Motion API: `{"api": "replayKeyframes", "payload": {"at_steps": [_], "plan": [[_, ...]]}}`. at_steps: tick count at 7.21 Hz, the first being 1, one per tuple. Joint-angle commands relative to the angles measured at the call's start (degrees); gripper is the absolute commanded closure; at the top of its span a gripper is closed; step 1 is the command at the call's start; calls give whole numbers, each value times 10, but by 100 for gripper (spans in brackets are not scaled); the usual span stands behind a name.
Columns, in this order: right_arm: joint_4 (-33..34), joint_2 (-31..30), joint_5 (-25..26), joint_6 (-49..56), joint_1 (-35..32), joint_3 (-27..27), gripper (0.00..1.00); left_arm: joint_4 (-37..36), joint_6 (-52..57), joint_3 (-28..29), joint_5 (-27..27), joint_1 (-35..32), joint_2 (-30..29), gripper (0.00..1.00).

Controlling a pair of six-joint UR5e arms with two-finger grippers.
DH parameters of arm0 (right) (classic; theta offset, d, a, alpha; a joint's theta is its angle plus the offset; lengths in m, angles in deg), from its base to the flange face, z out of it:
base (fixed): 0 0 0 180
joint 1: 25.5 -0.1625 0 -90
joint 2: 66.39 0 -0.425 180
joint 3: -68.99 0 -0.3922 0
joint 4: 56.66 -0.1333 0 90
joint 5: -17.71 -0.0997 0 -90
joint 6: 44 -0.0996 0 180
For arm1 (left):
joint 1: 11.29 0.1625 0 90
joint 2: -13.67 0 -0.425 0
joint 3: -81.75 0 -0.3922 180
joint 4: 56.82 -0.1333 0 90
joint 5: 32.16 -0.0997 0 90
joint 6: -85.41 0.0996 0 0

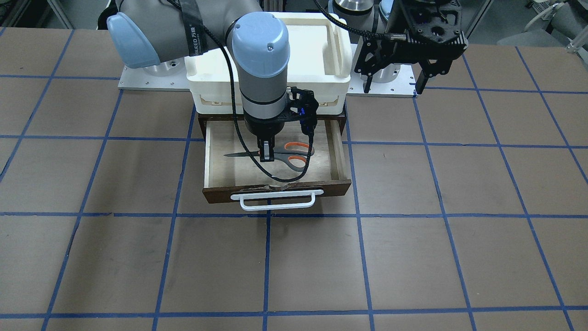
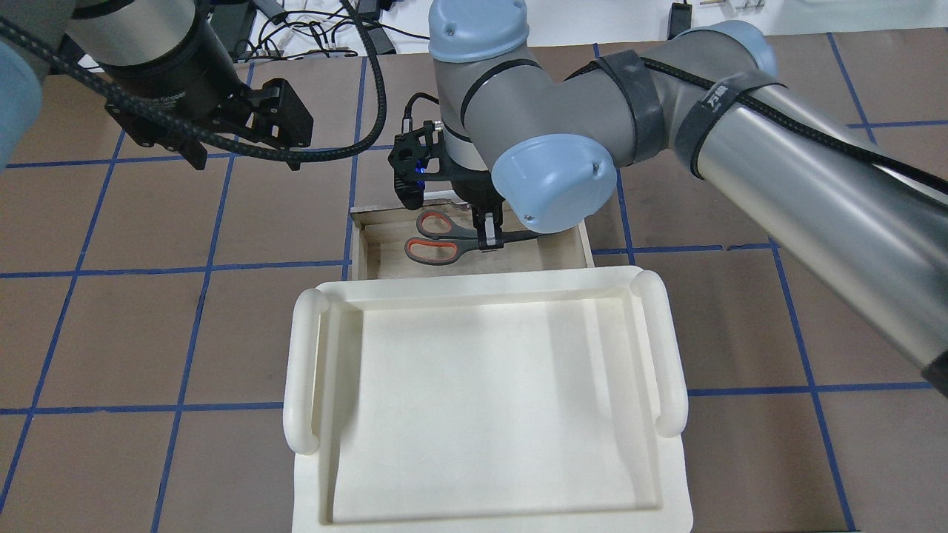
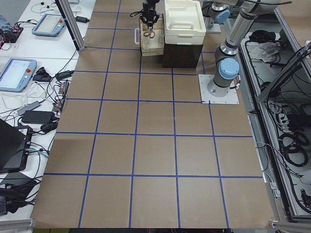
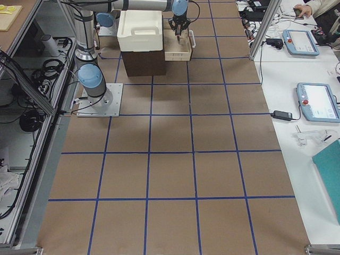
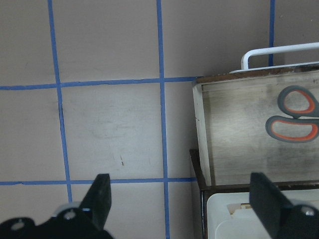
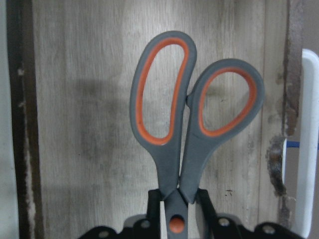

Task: Put scissors in drawer and close it
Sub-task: 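Carry the scissors with the right gripper over the open drawer, then lower the scissors into the drawer and open the right gripper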

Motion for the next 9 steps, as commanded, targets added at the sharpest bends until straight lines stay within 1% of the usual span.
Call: {"api": "replayKeyframes", "payload": {"at_steps": [1, 2, 3, 4, 5, 6, 7, 8, 9], "plan": [[1, 8, -2, -13, -5, -2, 100, 0, 0, 0, 0, 0, 0, 0], [1, 9, -2, -13, -5, -5, 100, 0, 0, -1, 0, -1, 0, 0], [1, 14, -2, -18, -5, -5, 80, 0, 0, 0, 0, -1, 0, 0], [2, 18, -11, -31, -5, -5, 50, -1, 0, 0, 0, -1, 0, 0], [7, 21, -37, -50, -5, -5, 19, 0, 0, 0, 0, 0, 0, 0], [14, 20, -43, -61, -5, -4, 7, 0, 0, 0, 0, 0, 0, 0], [15, 16, -44, -69, -4, 2, 0, 0, 0, 0, 0, 0, 0, 0], [20, -2, -39, -130, 1, 8, 0, 0, 0, 0, 0, 0, 0, 0], [21, -19, -43, -227, 14, 11, 0, 0, 0, 0, 0, 0, 0, 0]]}}
